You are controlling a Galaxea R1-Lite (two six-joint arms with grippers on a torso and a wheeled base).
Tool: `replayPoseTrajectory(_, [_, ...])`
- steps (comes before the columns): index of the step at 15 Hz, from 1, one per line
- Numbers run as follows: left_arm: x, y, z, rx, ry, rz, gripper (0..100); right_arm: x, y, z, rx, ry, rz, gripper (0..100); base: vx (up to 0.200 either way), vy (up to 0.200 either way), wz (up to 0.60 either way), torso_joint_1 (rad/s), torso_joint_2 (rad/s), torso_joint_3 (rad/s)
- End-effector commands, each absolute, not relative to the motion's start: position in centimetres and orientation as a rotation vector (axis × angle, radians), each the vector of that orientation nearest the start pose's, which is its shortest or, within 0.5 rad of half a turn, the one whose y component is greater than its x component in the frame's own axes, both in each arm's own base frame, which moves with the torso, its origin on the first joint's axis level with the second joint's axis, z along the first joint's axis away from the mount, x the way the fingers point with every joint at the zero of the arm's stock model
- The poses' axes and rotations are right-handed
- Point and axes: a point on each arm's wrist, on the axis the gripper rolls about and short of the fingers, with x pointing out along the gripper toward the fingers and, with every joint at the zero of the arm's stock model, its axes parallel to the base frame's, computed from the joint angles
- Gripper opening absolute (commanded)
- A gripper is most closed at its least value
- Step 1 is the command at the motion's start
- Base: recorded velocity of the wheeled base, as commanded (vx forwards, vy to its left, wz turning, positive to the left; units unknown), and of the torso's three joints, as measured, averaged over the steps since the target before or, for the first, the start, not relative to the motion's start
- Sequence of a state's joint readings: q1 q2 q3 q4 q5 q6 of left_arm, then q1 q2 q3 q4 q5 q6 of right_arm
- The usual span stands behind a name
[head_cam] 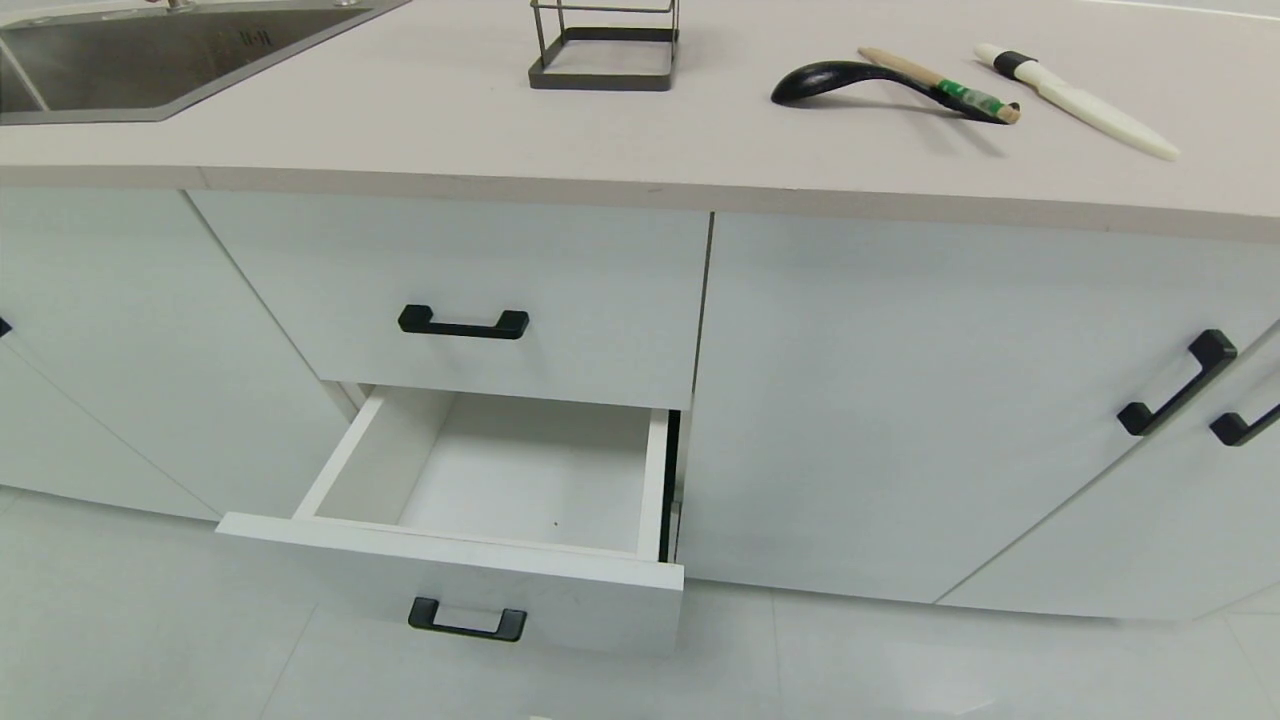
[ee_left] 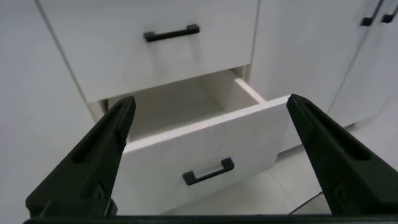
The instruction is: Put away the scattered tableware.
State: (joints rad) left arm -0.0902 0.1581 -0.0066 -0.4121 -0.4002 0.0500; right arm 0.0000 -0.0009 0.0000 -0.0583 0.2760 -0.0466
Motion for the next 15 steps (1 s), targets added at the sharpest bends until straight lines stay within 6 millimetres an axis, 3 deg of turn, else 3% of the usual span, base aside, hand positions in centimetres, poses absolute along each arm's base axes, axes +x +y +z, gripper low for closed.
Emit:
replayPoseTrajectory(1, [-2.1,-0.5,11.4,0.067,-0.272,-0.392,100,-2.4,0.6,8.2,-0.054,-0.066,0.275,0,0.0,0.0,0.0,0.0,0.0,0.0])
replayPoseTrajectory(3, [-1.9,-0.4,10.8,0.049,-0.224,-0.259,100,-2.4,0.6,8.1,-0.055,-0.064,0.275,0,0.0,0.0,0.0,0.0,0.0,0.0])
replayPoseTrajectory(6, [-2.3,-0.5,8.0,0.052,-0.048,-0.201,100,-2.4,0.6,8.2,-0.053,-0.067,0.275,0,0.0,0.0,0.0,0.0,0.0,0.0])
replayPoseTrajectory(8, [-2.3,-0.4,8.1,0.051,-0.055,-0.184,100,-2.4,0.6,8.2,-0.049,-0.065,0.278,0,0.0,0.0,0.0,0.0,0.0,0.0])
replayPoseTrajectory(9, [-2.3,-0.2,7.8,0.079,-0.031,-0.091,100,-2.4,0.6,8.1,-0.048,-0.064,0.286,0,0.0,0.0,0.0,0.0,0.0,0.0])
replayPoseTrajectory(15, [-2.3,-0.2,7.6,0.072,-0.006,-0.08,100,-2.4,0.6,8.1,-0.051,-0.064,0.279,0,0.0,0.0,0.0,0.0,0.0,0.0])
